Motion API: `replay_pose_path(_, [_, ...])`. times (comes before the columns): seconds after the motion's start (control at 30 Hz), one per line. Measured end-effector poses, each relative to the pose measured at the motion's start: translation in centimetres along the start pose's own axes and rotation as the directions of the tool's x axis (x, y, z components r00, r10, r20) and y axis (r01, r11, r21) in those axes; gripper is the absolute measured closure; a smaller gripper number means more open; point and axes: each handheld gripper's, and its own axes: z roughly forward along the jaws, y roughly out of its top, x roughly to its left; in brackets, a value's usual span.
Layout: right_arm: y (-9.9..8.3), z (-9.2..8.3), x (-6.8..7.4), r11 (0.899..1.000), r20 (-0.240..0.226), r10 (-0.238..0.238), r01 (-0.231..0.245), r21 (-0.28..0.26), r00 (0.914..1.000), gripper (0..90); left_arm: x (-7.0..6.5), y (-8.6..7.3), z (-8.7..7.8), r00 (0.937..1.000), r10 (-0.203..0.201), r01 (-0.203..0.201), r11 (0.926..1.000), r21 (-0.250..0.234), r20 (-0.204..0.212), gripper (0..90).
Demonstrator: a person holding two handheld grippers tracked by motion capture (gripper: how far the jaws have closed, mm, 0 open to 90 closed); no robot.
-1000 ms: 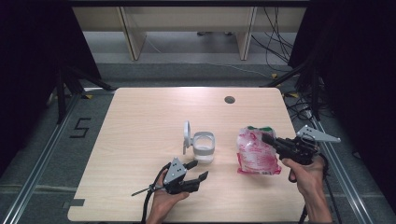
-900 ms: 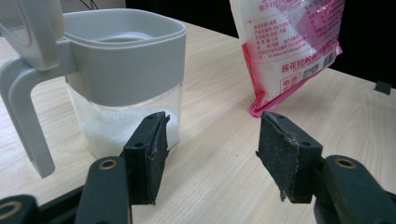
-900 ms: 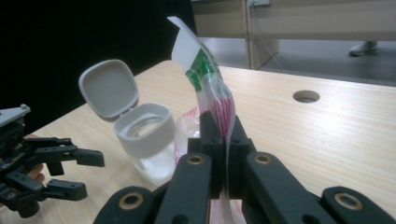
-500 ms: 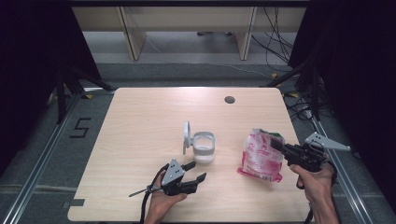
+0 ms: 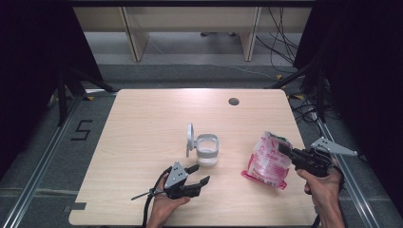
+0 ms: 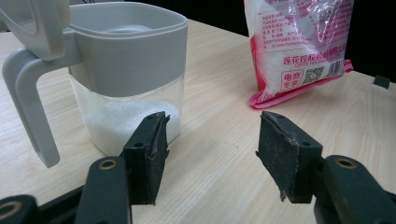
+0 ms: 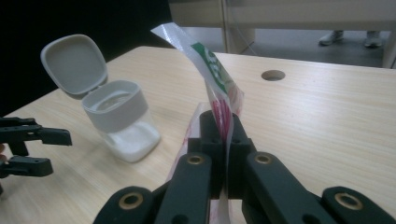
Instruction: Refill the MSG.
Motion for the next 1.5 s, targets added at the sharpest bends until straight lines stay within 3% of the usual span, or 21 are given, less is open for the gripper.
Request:
replay_pose_path(0.07, [-0.1,-0.1,0.1,1.0,0.01,0.018,-0.018,0.025,0.9998,90.0,0.0,0.0,-0.1,1.0,0.001,-0.001,1.0,0.006,-0.002,41.8])
replay_pose_path(0.17, [-0.3,0.3,-0.1,0.999,0.031,-0.013,0.012,0.031,0.9994,90.0,0.0,0.1,-0.1,1.0,-0.001,0.001,1.0,0.001,-0.002,41.8])
replay_pose_path(0.3, [-0.4,0.3,-0.1,0.999,0.043,0.001,-0.004,0.053,0.9991,90.0,0.0,0.0,-0.1,1.0,-0.001,0.001,1.0,-0.006,0.002,41.8])
replay_pose_path(0.37, [-0.4,0.5,-0.1,0.998,0.069,-0.022,0.018,0.061,0.9974,90.0,0.0,0.0,-0.1,1.0,-0.003,0.003,1.0,-0.007,0.003,41.7])
replay_pose_path(0.4, [-0.5,0.4,0.1,0.998,0.064,-0.002,-0.002,0.07,0.998,90.0,0.0,0.0,-0.1,1.0,-0.005,0.005,1.0,-0.008,0.002,41.6])
replay_pose_path(0.47, [-0.5,0.6,-0.1,0.996,0.085,-0.027,0.02,0.083,0.9961,90.0,0.1,0.0,-0.2,1.0,0.002,-0.002,1.0,-0.003,0.005,41.6])
replay_pose_path(0.5, [-0.6,0.7,0.0,0.997,0.085,-0.014,0.007,0.081,0.9963,90.0,0.0,0.0,-0.1,1.0,-0.007,0.007,0.9999,-0.011,0.005,41.5])
replay_pose_path(0.57, [-0.8,0.8,-0.5,0.995,0.092,-0.051,0.042,0.093,0.9945,90.0,0.1,0.0,-0.2,1.0,-0.002,0.002,1.0,-0.003,0.002,41.4])
replay_pose_path(0.63, [-1.1,1.0,-0.4,0.994,0.119,-0.024,0.01,0.113,0.9926,90.0,0.1,0.1,-0.2,1.0,-0.002,0.002,1.0,-0.004,0.004,41.1])
replay_pose_path(0.9, [-1.7,1.6,-0.9,0.988,0.177,-0.065,0.039,0.149,0.9821,89.5,0.4,0.2,-0.7,0.9999,0.0,0.0,1.0,0.007,-0.014,40.5])
replay_pose_path(1.13, [-2.0,2.0,-1.6,0.987,0.198,-0.115,0.089,0.135,0.9735,88.1,0.8,0.2,-1.1,0.9999,-0.003,0.003,1.0,-0.005,-0.016,40.1])
replay_pose_path(1.27, [-2.3,2.4,-1.8,0.986,0.212,-0.108,0.076,0.151,0.9713,86.8,1.0,0.2,-1.4,0.9995,0.0,0.0,1.0,0.003,-0.031,40.0])
replay_pose_path(1.3, [-2.4,2.5,-1.9,0.986,0.232,-0.098,0.064,0.151,0.9678,86.3,1.1,0.2,-1.4,0.9996,-0.007,0.007,1.0,-0.003,-0.027,40.0])
replay_pose_path(1.33, [-2.6,2.5,-1.6,0.988,0.235,-0.042,0.006,0.152,0.9711,86.0,1.2,0.2,-1.5,0.9995,-0.008,0.008,0.9999,-0.006,-0.032,39.9])
replay_pose_path(1.4, [-2.6,2.5,-1.9,0.989,0.234,-0.06,0.027,0.142,0.9704,85.0,1.3,0.2,-1.6,0.9993,-0.009,0.009,0.9999,-0.005,-0.036,40.0])
replay_pose_path(1.43, [-2.7,2.5,-2.0,0.99,0.228,-0.046,0.014,0.141,0.9726,84.1,1.4,0.2,-1.8,0.9991,-0.007,0.007,1.0,0.002,-0.042,40.0])
replay_pose_path(1.47, [-2.8,2.6,-2.1,0.99,0.233,-0.046,0.014,0.139,0.9714,82.9,1.5,0.2,-1.8,0.9991,-0.012,0.011,0.9999,-0.01,-0.04,39.9])
replay_pose_path(1.5, [-3.0,2.6,-2.0,0.99,0.253,-0.019,-0.016,0.138,0.9673,81.6,1.6,0.2,-1.9,0.9989,-0.012,0.012,0.9999,-0.003,-0.045,39.8])
